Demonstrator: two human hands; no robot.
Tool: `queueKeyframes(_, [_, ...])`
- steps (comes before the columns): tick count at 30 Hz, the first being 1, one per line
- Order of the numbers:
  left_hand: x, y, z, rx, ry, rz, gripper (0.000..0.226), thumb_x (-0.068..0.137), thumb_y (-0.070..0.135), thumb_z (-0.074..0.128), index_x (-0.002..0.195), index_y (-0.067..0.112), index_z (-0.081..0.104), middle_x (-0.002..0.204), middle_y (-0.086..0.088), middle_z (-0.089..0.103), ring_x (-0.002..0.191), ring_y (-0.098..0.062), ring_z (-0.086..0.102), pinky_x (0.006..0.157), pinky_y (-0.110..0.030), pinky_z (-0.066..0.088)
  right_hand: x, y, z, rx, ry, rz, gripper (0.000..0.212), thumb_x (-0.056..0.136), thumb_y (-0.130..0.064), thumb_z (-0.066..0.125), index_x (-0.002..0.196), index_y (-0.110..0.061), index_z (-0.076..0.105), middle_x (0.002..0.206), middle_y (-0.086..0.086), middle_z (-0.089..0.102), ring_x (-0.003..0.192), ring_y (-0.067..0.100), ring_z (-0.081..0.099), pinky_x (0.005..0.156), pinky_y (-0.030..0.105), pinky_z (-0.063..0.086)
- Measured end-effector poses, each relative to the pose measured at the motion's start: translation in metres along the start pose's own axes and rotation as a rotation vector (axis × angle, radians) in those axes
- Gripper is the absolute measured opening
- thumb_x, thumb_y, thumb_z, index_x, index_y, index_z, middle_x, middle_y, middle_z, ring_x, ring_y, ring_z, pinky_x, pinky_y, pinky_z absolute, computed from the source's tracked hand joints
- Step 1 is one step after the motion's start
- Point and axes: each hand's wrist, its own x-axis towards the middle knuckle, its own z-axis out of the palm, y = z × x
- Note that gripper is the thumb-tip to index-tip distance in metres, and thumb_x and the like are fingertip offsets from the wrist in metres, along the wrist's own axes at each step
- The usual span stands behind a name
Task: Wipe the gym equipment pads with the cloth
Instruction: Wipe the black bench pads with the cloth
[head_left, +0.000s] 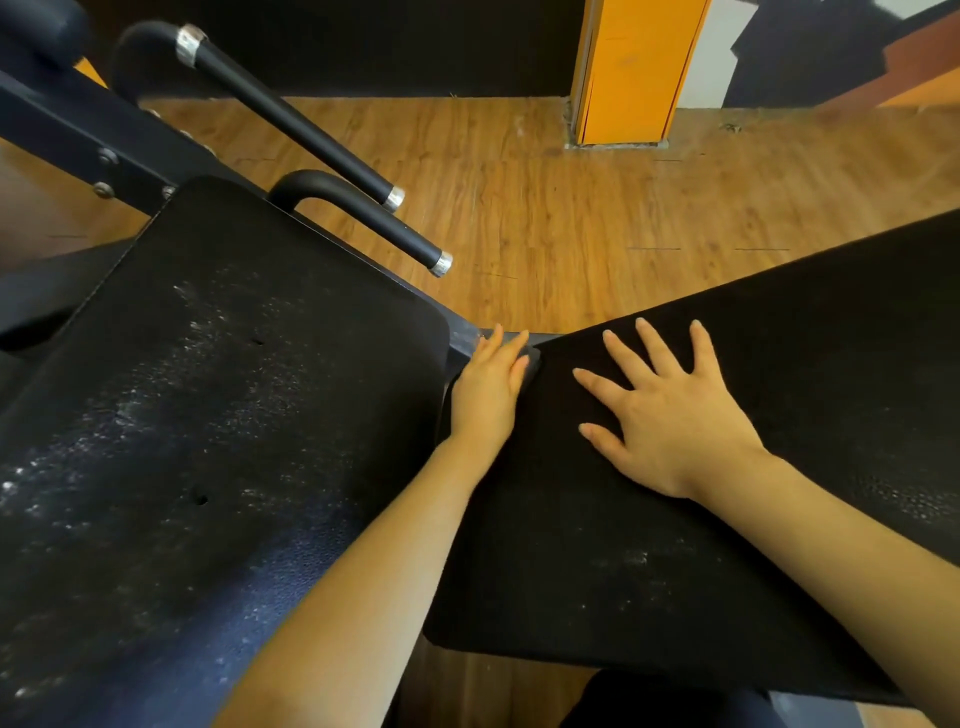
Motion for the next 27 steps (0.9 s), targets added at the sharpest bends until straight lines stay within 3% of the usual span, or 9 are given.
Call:
queueKeyframes(3, [-0.012, 0.005, -0.003, -0.023, 0.008, -0.003, 0.042, 0.103, 0.024, 0.042, 0.145, 0.022, 0.042, 0.156, -0.007, 0.031, 0.144, -0.023, 0.027, 0.115, -0.04, 0.029, 0.001, 0.0, 0.001, -0.004, 0.001, 0.001, 0.065, 0.092, -0.067, 0.011, 0.151, -0.039, 0.005, 0.161, 0.006, -0.003, 0.146, 0.034, -0.012, 0.112, 0.064, -0.005])
queueKeyframes(9, [-0.115, 0.001, -0.017, 0.035, -0.046, 0.069, 0.047, 0.101, 0.027, 0.043, 0.147, 0.032, 0.033, 0.158, 0.008, 0.02, 0.145, -0.007, 0.005, 0.11, -0.019, 0.007, 0.0, 0.0, 0.002, 0.009, 0.017, 0.002, 0.065, 0.092, -0.067, 0.011, 0.151, -0.04, 0.004, 0.161, 0.006, -0.003, 0.146, 0.034, -0.011, 0.112, 0.064, -0.005])
queueKeyframes(14, [-0.05, -0.001, -0.008, 0.071, -0.002, 0.021, 0.042, 0.101, 0.016, 0.045, 0.143, 0.019, 0.044, 0.155, -0.002, 0.033, 0.145, -0.018, 0.026, 0.115, -0.032, 0.024, 0.0, 0.001, 0.003, 0.013, 0.031, -0.003, 0.065, 0.092, -0.067, 0.011, 0.151, -0.039, 0.006, 0.161, 0.006, -0.001, 0.146, 0.034, -0.01, 0.112, 0.065, -0.005])
queueKeyframes(20, [-0.012, -0.009, -0.004, 0.042, 0.065, -0.016, 0.039, 0.099, 0.014, 0.05, 0.138, 0.013, 0.051, 0.144, -0.008, 0.049, 0.131, -0.022, 0.048, 0.105, -0.043, 0.043, 0.0, 0.001, 0.003, 0.007, 0.026, 0.001, 0.064, 0.092, -0.067, 0.012, 0.151, -0.04, 0.007, 0.161, 0.006, -0.001, 0.146, 0.033, -0.009, 0.112, 0.064, -0.004])
queueKeyframes(27, [-0.108, -0.032, -0.017, 0.038, -0.05, 0.105, 0.045, 0.099, 0.014, 0.049, 0.143, 0.023, 0.043, 0.154, 0.005, 0.033, 0.143, -0.012, 0.028, 0.113, -0.03, 0.028, -0.001, 0.001, 0.002, 0.008, 0.02, -0.004, 0.065, 0.092, -0.066, 0.01, 0.151, -0.039, 0.005, 0.161, 0.006, -0.002, 0.146, 0.034, -0.011, 0.112, 0.064, -0.005])
